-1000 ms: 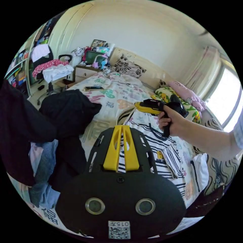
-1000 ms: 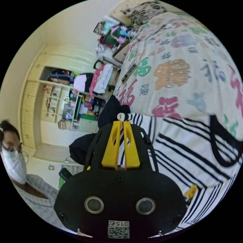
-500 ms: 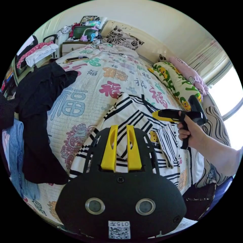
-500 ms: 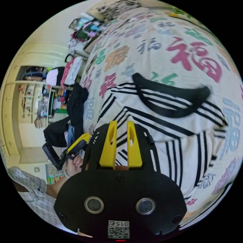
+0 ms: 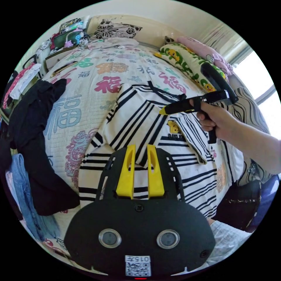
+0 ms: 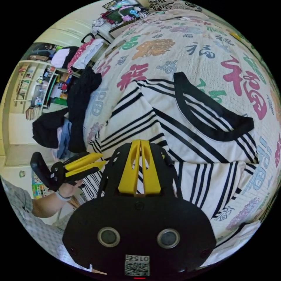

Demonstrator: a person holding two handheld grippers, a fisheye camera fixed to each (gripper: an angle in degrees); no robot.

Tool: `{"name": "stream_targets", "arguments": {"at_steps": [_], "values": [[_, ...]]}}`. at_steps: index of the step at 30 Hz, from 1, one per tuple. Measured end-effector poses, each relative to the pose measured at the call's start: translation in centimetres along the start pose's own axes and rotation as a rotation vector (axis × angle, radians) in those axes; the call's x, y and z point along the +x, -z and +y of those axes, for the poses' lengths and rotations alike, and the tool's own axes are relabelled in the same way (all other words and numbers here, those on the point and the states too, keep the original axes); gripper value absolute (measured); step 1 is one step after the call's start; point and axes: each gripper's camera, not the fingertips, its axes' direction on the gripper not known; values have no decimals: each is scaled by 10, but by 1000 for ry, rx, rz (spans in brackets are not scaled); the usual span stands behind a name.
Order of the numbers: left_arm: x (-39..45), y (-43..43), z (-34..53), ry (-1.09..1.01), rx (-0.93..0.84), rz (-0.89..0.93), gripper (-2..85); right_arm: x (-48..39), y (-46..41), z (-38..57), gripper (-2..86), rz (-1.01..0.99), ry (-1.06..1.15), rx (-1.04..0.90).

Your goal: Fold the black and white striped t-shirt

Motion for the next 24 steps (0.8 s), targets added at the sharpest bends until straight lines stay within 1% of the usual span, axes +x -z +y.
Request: {"name": "stream_targets", "arguments": {"at_steps": [2, 4, 6, 7, 9, 10, 12, 14, 16, 18, 20, 22, 24], "values": [[10, -17, 1, -16, -70, -21, 69, 1, -8, 4, -10, 109, -29, -52], [14, -34, 7, -14, -133, -40, 64, 4, -7, 5, -9, 79, -36, -36], [18, -42, 15, -40, -108, -55, 60, 8, 0, 4, -7, 6, -72, -51], [20, -43, 14, -50, -118, -54, 60, 9, 4, 5, -6, -1, -81, -44], [28, -47, 2, -92, -182, -56, 68, 12, 30, 13, 4, 52, -74, 5], [30, -46, -3, -110, -176, -65, 70, 13, 39, 16, 18, 73, -65, 22], [38, -37, -32, -215, -43, -86, 80, 28, 78, 25, 59, 221, -59, 101], [41, -38, -67, -280, 30, -84, 93, 44, 103, 28, 77, 318, -81, 148], [45, -48, -109, -318, 52, -66, 104, 61, 121, 27, 101, 336, -101, 146], [55, -72, -161, -377, 23, -63, 112, 79, 132, 22, 130, 328, -151, 109], [68, -91, -189, -419, -6, -92, 115, 88, 137, 19, 134, 305, -189, 84], [83, -115, -209, -472, -89, -80, 118, 89, 137, 17, 130, 241, -201, 58], [102, -149, -217, -558, -227, -164, 109, 82, 127, 19, 95, 186, -188, -28]]}}
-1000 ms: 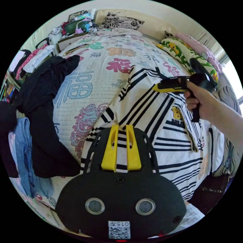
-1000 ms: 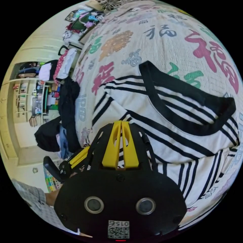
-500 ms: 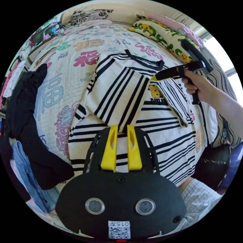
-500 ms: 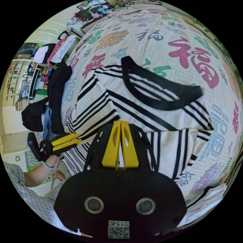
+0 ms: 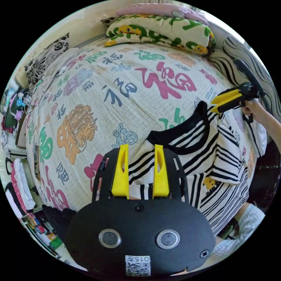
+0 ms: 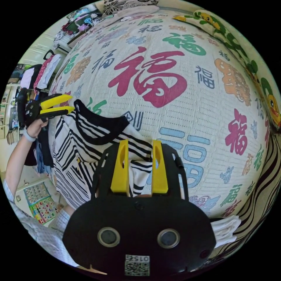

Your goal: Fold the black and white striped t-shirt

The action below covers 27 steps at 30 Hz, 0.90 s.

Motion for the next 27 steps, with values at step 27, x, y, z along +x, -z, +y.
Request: {"name": "stream_targets", "arguments": {"at_steps": [27], "values": [[88, 86, 81, -146, 315, -92, 7, -89, 181, 216, -8, 57, 177, 238]]}}
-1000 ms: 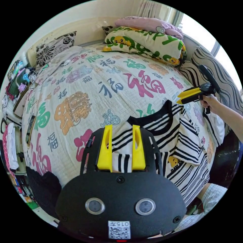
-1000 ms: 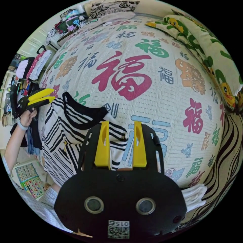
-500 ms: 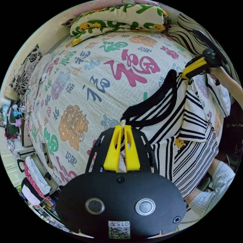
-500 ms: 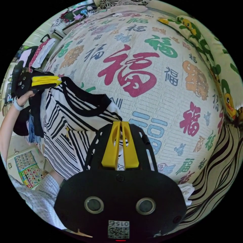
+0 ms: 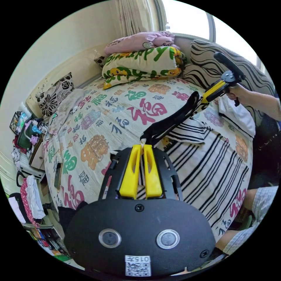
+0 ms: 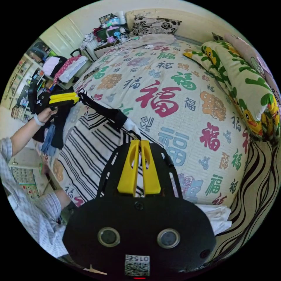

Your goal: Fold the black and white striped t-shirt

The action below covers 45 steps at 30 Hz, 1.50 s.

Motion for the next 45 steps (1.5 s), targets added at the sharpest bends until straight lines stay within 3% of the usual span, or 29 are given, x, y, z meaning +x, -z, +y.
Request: {"name": "stream_targets", "arguments": {"at_steps": [4, 9, 12, 24, 29, 32, 34, 35, 39, 43, 45], "values": [[60, 39, 87, 29, 22, 71, 8, -60, 4, 99, -7, -62, 87, -71], [135, 49, 180, 46, -153, 140, 7, -120, -14, 209, -7, -145, 49, -207], [152, 47, 203, 60, -234, 171, 7, -143, -22, 244, -6, -93, 96, -249], [155, 45, 235, 61, -413, 176, 1, -129, -20, 304, -9, -67, 124, -423], [135, 69, 218, 137, -304, 173, -4, -112, -5, 287, -8, -253, 44, -286], [129, 66, 207, 156, -261, 174, -6, -106, -31, 281, -9, -271, -22, -353], [127, 57, 209, 146, -326, 181, -6, -101, -51, 287, -10, -221, -59, -461], [128, 44, 216, 125, -452, 211, -7, -97, -57, 293, -10, -221, -76, -484], [114, 42, 263, 120, -700, 214, -6, -73, -52, 303, -10, -274, -144, -496], [77, 81, 264, 252, -582, 210, 0, -51, -39, 302, -8, -251, -162, -459], [47, 98, 244, 321, -415, 187, 19, -21, -22, 290, -2, -221, -232, -352]]}}
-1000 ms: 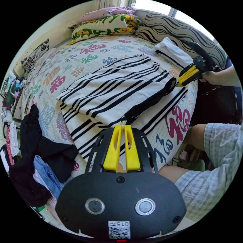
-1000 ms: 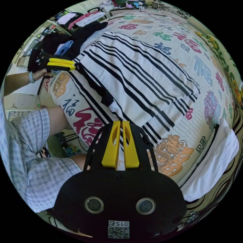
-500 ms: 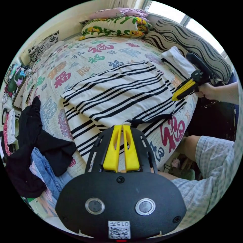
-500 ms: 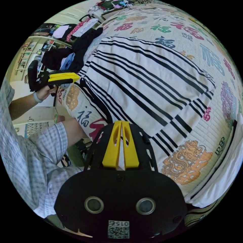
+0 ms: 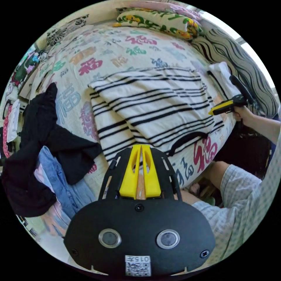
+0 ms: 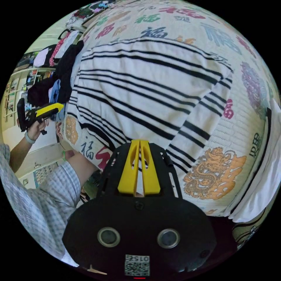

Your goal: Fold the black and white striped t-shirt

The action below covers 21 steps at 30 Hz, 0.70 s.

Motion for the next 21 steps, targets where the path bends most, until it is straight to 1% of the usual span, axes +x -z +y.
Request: {"name": "stream_targets", "arguments": {"at_steps": [2, 4, 5, 6, 7, 8, 9, 11, 12, 15, 19, 21], "values": [[-19, 10, -27, 44, 84, -36, 47, 27, 22, -14, 14, -2, -92, 107], [-49, 9, -60, 165, 107, -79, 73, 62, 40, -32, 50, -28, -209, 205], [-73, 6, -80, 262, 124, -65, 83, 87, 50, -43, 80, -60, -279, 269], [-98, 1, -93, 365, 150, -11, 87, 110, 55, -55, 85, -72, -347, 312], [-110, -3, -99, 417, 146, 29, 85, 122, 56, -61, 88, -79, -381, 318], [-131, -11, -107, 506, 131, 113, 79, 142, 53, -73, 83, -124, -429, 302], [-146, -16, -110, 560, 127, 157, 54, 158, 45, -83, 69, -188, -457, 281], [-160, -18, -109, 606, 138, 172, 23, 174, 36, -92, 36, -198, -499, 231], [-166, -15, -107, 595, 149, 188, 11, 180, 35, -94, 18, -201, -487, 226], [-184, -2, -95, 595, 178, 171, 5, 203, 32, -87, 0, -261, -553, 283], [-191, 4, -80, 569, 192, 173, 19, 217, 10, -84, 4, -326, -608, 338], [-189, 19, -65, 573, 178, 125, 50, 215, 2, -81, 13, -324, -624, 365]]}}
